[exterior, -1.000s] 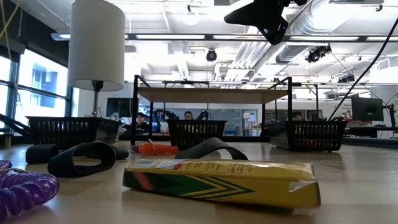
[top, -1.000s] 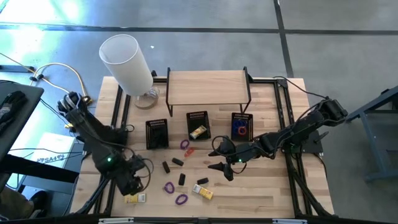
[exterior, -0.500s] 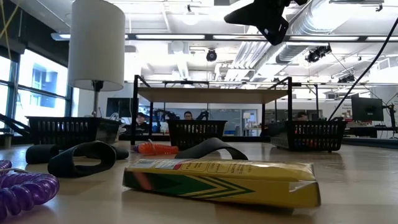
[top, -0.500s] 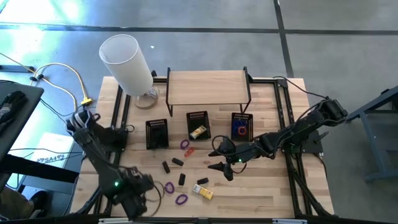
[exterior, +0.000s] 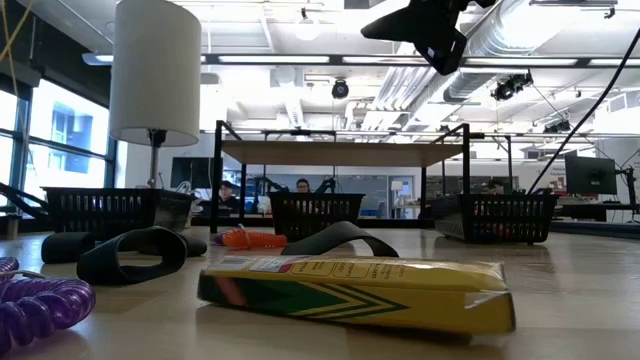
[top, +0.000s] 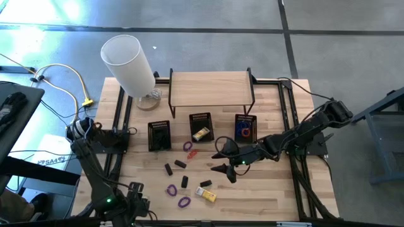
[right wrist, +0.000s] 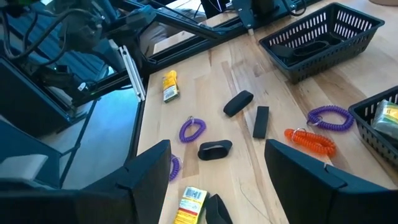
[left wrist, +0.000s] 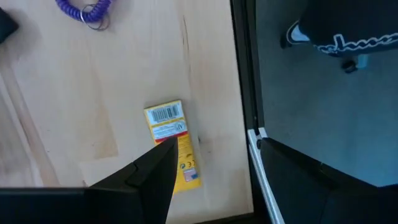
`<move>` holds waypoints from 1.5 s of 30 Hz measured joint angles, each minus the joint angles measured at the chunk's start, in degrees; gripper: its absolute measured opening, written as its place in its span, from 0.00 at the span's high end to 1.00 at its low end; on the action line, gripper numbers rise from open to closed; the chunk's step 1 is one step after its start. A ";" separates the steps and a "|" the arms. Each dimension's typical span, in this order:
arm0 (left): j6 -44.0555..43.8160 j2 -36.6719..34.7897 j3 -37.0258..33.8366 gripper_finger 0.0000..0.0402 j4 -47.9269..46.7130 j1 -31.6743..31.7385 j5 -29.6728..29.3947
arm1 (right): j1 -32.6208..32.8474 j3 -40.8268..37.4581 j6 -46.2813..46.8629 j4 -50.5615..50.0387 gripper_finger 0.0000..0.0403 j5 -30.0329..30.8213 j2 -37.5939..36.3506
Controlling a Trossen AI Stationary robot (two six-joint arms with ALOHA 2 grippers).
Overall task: Pick & Place Office Desk Supplies
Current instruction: Put the yellow crayon box into the center black bin
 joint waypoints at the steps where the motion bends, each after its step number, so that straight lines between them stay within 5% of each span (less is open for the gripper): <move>1: -0.66 -0.02 0.00 0.45 0.31 -0.10 0.02 | 0.00 0.00 0.24 -0.02 0.38 0.09 0.00; 15: -0.86 1.04 -0.13 0.45 0.69 -0.31 -5.46 | -0.02 0.00 0.31 0.17 0.38 0.13 0.00; 45: -5.53 9.10 -0.35 0.45 -2.03 -1.68 -4.55 | -0.02 0.00 0.13 -0.17 0.38 1.57 0.00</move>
